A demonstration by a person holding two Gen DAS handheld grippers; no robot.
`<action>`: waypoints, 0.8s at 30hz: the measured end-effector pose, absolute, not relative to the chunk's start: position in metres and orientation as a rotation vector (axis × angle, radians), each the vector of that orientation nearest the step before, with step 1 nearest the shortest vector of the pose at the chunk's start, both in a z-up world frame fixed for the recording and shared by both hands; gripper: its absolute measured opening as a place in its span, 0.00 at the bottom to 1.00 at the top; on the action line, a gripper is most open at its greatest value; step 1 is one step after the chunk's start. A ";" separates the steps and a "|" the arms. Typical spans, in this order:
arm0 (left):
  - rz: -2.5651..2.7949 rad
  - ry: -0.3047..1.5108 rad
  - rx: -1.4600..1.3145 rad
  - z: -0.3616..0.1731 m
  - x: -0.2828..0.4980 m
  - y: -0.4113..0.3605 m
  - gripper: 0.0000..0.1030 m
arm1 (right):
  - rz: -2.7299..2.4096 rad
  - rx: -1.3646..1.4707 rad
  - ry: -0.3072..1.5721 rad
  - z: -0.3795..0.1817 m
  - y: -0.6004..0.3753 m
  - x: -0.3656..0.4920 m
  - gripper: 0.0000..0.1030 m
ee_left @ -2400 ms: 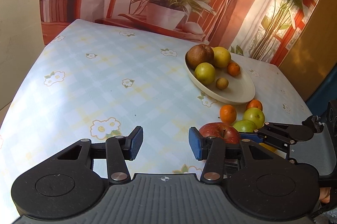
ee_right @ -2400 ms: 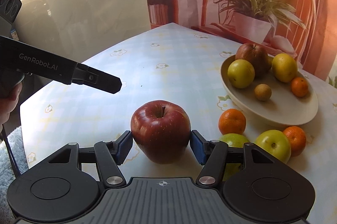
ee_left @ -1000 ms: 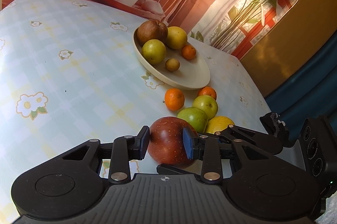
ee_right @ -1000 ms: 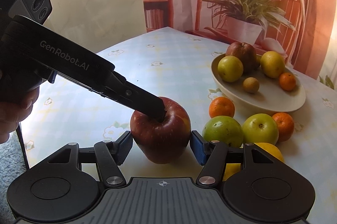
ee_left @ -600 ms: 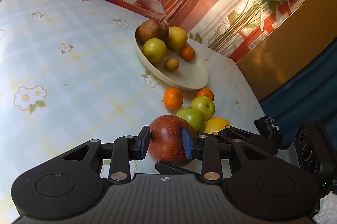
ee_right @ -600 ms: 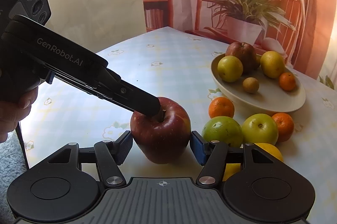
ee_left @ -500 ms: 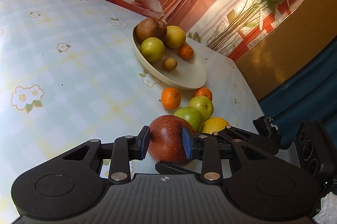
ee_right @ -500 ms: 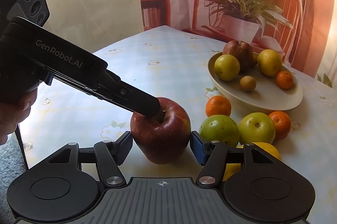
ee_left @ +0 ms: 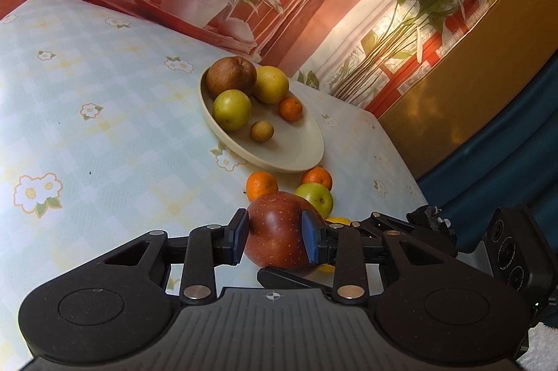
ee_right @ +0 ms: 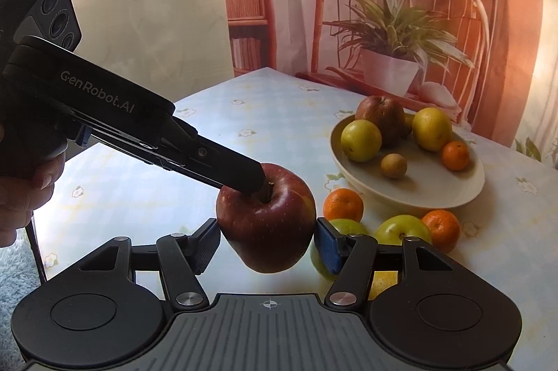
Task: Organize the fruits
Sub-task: 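Carry the red apple with both tools and lower it onto the plate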
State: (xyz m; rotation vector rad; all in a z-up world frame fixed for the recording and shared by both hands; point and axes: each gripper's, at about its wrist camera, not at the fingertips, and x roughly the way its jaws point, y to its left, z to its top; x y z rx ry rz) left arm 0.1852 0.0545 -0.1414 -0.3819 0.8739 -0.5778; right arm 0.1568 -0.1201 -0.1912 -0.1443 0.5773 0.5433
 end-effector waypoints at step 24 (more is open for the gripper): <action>-0.573 0.824 -0.262 -0.116 0.319 -0.039 0.34 | 0.444 -0.127 0.533 -0.163 -0.199 0.301 0.54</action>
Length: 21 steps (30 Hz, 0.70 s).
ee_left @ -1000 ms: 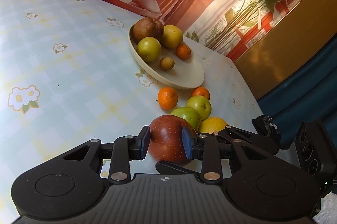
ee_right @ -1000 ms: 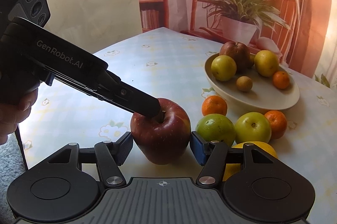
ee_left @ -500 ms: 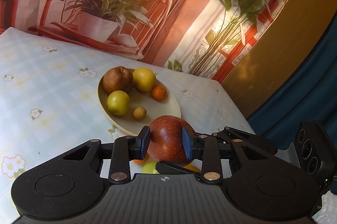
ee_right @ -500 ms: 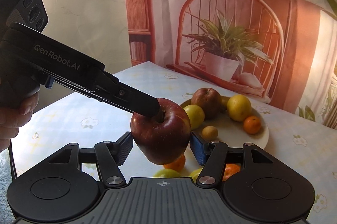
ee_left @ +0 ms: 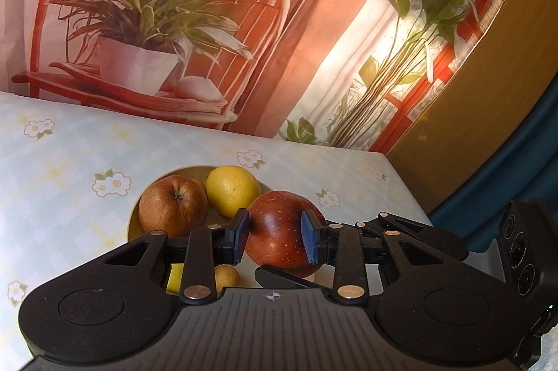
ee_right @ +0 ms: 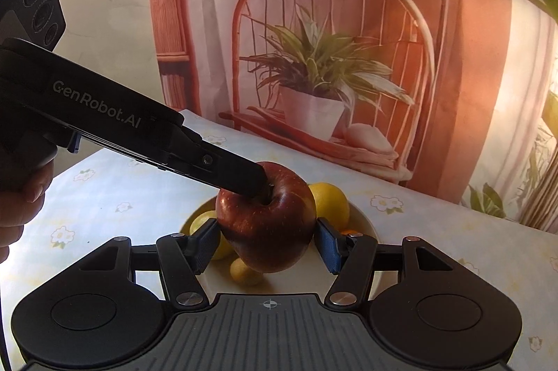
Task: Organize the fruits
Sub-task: 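Carry the red apple with both tools and lower it onto the plate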
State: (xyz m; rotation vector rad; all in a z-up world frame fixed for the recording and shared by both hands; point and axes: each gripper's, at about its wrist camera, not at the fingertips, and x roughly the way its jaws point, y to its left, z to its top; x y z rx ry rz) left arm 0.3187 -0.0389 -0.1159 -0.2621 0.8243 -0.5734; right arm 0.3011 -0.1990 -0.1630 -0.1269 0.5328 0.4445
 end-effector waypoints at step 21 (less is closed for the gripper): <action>-0.489 0.933 -0.191 -0.148 0.354 -0.058 0.33 | 0.455 -0.053 0.622 -0.205 -0.208 0.342 0.54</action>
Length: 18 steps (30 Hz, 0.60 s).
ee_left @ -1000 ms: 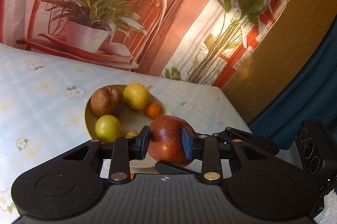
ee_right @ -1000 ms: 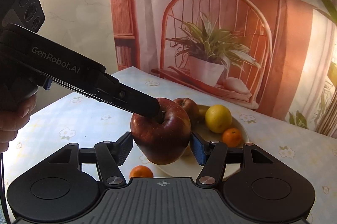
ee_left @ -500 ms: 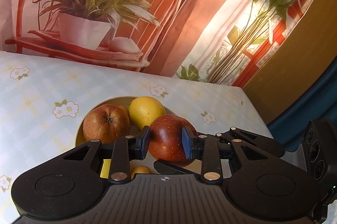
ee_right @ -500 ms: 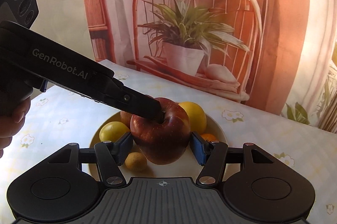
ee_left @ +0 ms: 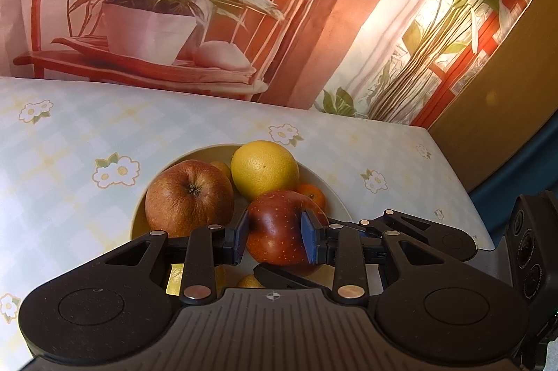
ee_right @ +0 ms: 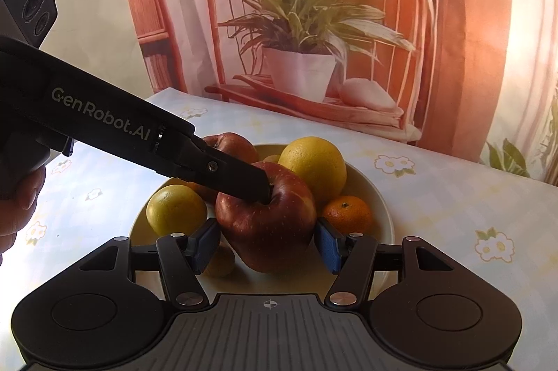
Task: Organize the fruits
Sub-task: 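Carry the red apple with both tools and lower it onto the plate, then open both tools off the red apple and withdraw toward the loose fruit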
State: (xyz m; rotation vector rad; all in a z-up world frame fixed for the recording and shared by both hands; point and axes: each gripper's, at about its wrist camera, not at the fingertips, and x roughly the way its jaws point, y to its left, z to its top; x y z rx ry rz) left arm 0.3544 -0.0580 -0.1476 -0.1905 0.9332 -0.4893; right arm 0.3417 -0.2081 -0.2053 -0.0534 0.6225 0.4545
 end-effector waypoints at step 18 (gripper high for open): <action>-0.429 0.843 -0.171 -0.127 0.336 -0.045 0.33 | 0.447 -0.021 0.610 -0.206 -0.204 0.339 0.62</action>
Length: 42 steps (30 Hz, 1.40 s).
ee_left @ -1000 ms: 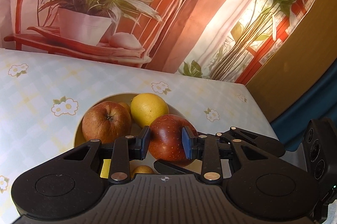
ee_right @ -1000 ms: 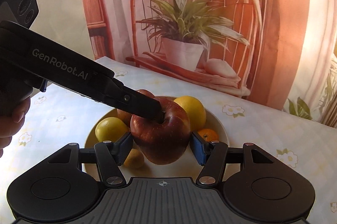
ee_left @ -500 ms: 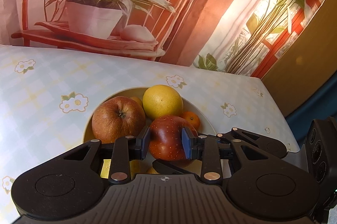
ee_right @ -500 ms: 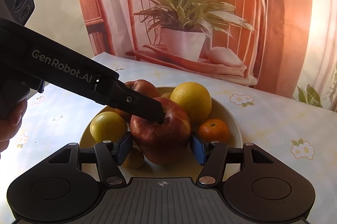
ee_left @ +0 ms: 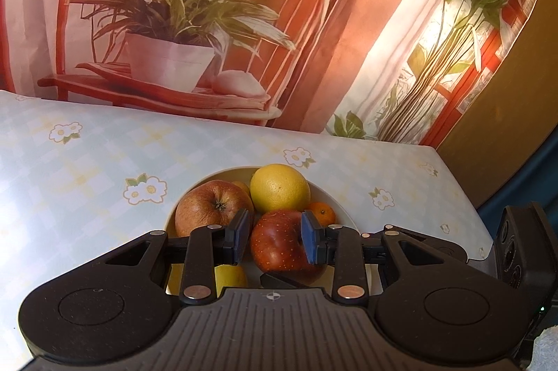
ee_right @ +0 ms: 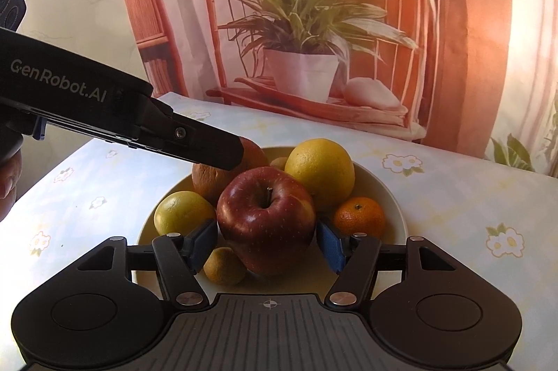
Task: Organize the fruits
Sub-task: 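Open both tools off the red apple and withdraw toward the loose fruit, then close the right tool on a tangerine beside the plate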
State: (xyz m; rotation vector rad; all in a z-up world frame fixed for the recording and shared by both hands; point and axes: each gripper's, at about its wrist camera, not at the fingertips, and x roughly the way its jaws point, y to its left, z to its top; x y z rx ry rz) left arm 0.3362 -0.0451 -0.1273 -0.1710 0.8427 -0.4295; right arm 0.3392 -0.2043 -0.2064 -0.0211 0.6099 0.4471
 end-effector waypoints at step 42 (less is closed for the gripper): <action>-0.250 0.778 -0.110 -0.137 0.220 -0.021 0.33 | 0.329 0.163 0.485 -0.234 -0.274 0.225 0.46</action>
